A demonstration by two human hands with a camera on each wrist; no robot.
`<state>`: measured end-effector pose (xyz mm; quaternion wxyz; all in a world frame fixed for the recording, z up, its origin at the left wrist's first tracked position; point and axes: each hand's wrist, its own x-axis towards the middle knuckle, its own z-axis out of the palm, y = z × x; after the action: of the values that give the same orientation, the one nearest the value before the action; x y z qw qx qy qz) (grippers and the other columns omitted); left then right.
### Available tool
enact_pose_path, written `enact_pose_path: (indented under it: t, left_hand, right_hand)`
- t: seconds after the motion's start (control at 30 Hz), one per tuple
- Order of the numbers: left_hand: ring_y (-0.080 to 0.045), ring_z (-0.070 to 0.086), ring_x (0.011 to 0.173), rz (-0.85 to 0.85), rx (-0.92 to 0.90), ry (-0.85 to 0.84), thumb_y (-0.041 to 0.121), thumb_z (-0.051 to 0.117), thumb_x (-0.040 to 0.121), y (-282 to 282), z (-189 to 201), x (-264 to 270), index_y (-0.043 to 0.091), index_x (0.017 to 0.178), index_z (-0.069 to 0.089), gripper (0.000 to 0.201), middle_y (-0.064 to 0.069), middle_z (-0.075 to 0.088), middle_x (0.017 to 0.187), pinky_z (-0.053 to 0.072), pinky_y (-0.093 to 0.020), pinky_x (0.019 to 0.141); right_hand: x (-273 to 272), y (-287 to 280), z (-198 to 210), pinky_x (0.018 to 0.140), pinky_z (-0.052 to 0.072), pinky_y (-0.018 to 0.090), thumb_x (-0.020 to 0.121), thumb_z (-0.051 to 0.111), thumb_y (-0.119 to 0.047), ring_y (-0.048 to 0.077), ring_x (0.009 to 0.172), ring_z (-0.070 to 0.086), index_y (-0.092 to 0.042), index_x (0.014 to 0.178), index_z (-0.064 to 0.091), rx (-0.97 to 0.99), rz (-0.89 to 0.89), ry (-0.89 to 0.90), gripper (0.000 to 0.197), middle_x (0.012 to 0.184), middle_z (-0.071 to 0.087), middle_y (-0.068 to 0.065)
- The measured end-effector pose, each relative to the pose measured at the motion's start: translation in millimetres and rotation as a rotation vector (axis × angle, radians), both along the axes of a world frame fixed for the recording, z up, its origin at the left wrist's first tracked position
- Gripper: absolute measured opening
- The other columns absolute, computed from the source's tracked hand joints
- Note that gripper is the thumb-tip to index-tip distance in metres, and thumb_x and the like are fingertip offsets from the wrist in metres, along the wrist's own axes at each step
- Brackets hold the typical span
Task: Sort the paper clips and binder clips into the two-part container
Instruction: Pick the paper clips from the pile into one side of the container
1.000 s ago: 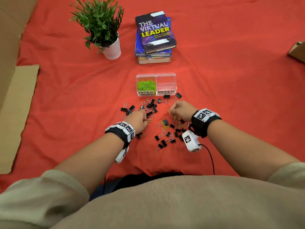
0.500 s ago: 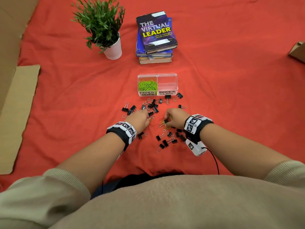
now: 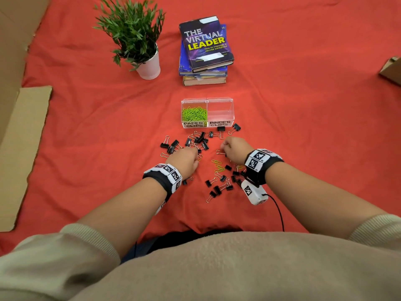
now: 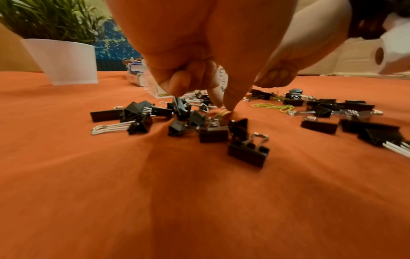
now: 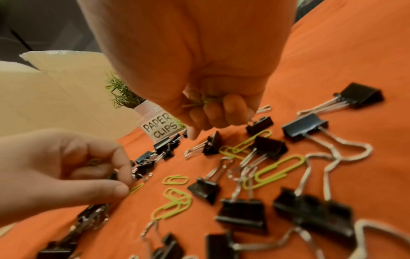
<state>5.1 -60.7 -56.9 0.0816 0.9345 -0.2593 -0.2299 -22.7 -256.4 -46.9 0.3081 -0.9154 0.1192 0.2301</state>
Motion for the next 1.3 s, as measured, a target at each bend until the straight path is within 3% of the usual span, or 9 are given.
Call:
enact_pose_path:
  t: [0.07, 0.2, 0.33, 0.47, 0.67, 0.8, 0.93, 1.13, 1.3]
  left_hand:
    - [-0.032, 0.059, 0.103, -0.004, 0.015, 0.000, 0.026, 0.052, 0.092, -2.1, -3.8, -1.0, 0.011, 0.106, 0.055, 0.021, -0.011, 0.061, 0.113, 0.049, -0.040, 0.085]
    - [-0.034, 0.059, 0.102, 0.026, 0.020, 0.022, 0.024, 0.050, 0.094, -4.3, -6.9, 0.8, 0.009, 0.105, 0.055, 0.020, -0.012, 0.060, 0.112, 0.049, -0.044, 0.087]
    - [-0.033, 0.059, 0.094, 0.049, -0.027, 0.050, 0.020, 0.047, 0.093, -4.5, -5.4, 1.1, 0.008, 0.098, 0.055, 0.016, -0.012, 0.062, 0.102, 0.050, -0.043, 0.082]
    - [-0.024, 0.054, 0.073, 0.167, -0.202, 0.135, 0.018, 0.051, 0.086, -2.2, 0.1, 1.9, 0.012, 0.082, 0.053, 0.008, -0.001, 0.056, 0.074, 0.043, -0.032, 0.066]
    - [-0.017, 0.046, 0.058, 0.344, -0.311, 0.240, 0.017, 0.046, 0.094, -14.5, 16.7, 5.9, 0.016, 0.087, 0.048, 0.008, 0.002, 0.050, 0.069, 0.032, -0.026, 0.049]
    - [-0.013, 0.041, 0.051, 0.408, -0.427, 0.426, 0.008, 0.040, 0.093, -28.1, 15.6, 5.0, 0.018, 0.096, 0.051, 0.015, 0.002, 0.054, 0.076, 0.031, -0.023, 0.046]
    - [-0.011, 0.046, 0.056, 0.407, -0.473, 0.555, -0.005, 0.030, 0.088, -44.2, 13.3, -3.0, 0.014, 0.105, 0.054, 0.035, 0.005, 0.054, 0.069, 0.034, -0.022, 0.051]
    - [-0.016, 0.050, 0.064, 0.196, -0.314, 0.430, 0.020, 0.040, 0.094, -56.1, 9.7, -16.5, 0.017, 0.084, 0.056, 0.020, 0.003, 0.055, 0.072, 0.041, -0.026, 0.059]
    - [-0.016, 0.055, 0.077, -0.078, -0.130, 0.239, 0.026, 0.059, 0.088, -54.7, 1.6, -19.3, 0.018, 0.091, 0.056, 0.009, 0.007, 0.057, 0.080, 0.042, -0.026, 0.067]
  right_hand:
    - [-2.9, 6.8, -1.2, 0.059, 0.043, 0.025, 0.093, 0.045, -0.014, 0.016, 0.068, 0.057, -0.005, 0.100, 0.065, 0.023, 0.057, 0.004, 0.023, 0.102, 0.069, 0.010]
    - [-8.0, 14.8, -5.5, 0.077, 0.046, 0.028, 0.086, 0.063, -0.026, 0.023, 0.093, 0.061, -0.012, 0.098, 0.063, -0.072, 0.189, 0.026, 0.018, 0.101, 0.066, 0.006]
    - [-10.0, 23.1, -4.1, 0.080, 0.048, 0.033, 0.089, 0.057, -0.027, 0.031, 0.100, 0.062, -0.012, 0.104, 0.061, -0.209, 0.276, 0.061, 0.021, 0.108, 0.065, 0.011]
    - [-9.8, 31.4, -1.9, 0.077, 0.049, 0.032, 0.092, 0.048, -0.019, 0.035, 0.099, 0.064, -0.006, 0.100, 0.062, -0.224, 0.307, 0.145, 0.021, 0.108, 0.066, 0.016]
    - [-5.1, 3.0, 16.5, 0.056, 0.043, 0.025, 0.094, 0.054, -0.026, 0.014, 0.059, 0.052, -0.008, 0.087, 0.063, 0.307, -0.031, 0.148, 0.021, 0.070, 0.061, -0.001]
    - [-9.2, -31.6, 28.3, 0.054, 0.046, 0.018, 0.094, 0.052, -0.009, 0.012, 0.061, 0.053, -0.007, 0.081, 0.057, 0.883, -0.379, 0.241, 0.014, 0.073, 0.057, 0.004]
    - [-18.7, -58.6, 30.1, 0.050, 0.048, 0.019, 0.093, 0.048, 0.002, 0.013, 0.060, 0.054, -0.003, 0.102, 0.062, 1.052, -0.555, 0.200, 0.017, 0.071, 0.058, 0.005]
    - [-34.3, -71.8, 24.9, 0.048, 0.044, 0.024, 0.092, 0.051, -0.011, 0.016, 0.055, 0.050, -0.005, 0.084, 0.057, 0.879, -0.653, 0.204, 0.012, 0.071, 0.053, 0.007]
    - [-37.5, -57.7, 14.7, 0.052, 0.037, 0.019, 0.084, 0.068, -0.023, 0.009, 0.060, 0.051, -0.009, 0.084, 0.067, 0.177, -0.261, 0.051, 0.014, 0.065, 0.057, -0.008]
